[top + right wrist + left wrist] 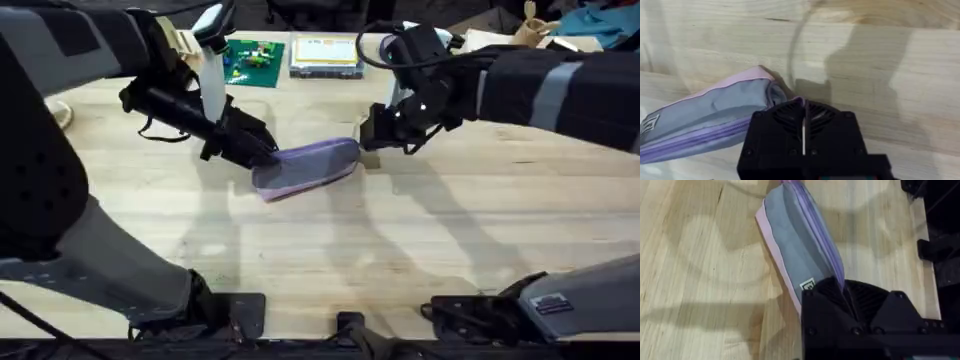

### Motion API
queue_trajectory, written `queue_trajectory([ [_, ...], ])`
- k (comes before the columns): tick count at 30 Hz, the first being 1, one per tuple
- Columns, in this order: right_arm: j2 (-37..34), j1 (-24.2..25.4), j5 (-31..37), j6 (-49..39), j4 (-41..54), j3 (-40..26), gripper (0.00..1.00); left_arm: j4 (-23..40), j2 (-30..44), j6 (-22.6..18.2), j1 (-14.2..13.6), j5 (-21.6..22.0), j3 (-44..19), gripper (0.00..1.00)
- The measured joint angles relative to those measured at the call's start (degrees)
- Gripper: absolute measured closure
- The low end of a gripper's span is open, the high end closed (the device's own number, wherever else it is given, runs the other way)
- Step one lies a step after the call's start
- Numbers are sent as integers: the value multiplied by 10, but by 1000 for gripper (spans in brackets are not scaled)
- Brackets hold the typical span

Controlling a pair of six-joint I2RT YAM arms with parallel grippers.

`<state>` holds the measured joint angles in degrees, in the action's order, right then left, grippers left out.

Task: Unzip the bag, pick up the pens from the table one at a time and place them inside, then zip the bag closed.

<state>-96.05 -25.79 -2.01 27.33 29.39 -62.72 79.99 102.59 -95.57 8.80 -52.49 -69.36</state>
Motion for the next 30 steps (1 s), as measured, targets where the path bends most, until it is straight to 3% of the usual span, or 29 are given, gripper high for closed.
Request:
queue_trajectory([
  [4,16,6,-11,-32,5,-3,971,2,0,0,1,4,0,958],
  [5,21,8,-13,-44,8,-6,896,3,0,0,2,6,0,958],
  [11,74,13,-13,-128,11,-18,55,10,0,0,10,16,0,958],
  [12,84,11,-12,-138,11,-19,20,9,0,0,11,16,0,958],
  [27,191,-32,-12,-269,60,-21,4,10,0,0,11,17,0,956],
  [28,194,-35,-12,-277,60,-21,5,9,0,0,11,17,0,898],
  [30,196,-40,-12,-286,60,-21,4,16,0,0,11,20,0,617],
])
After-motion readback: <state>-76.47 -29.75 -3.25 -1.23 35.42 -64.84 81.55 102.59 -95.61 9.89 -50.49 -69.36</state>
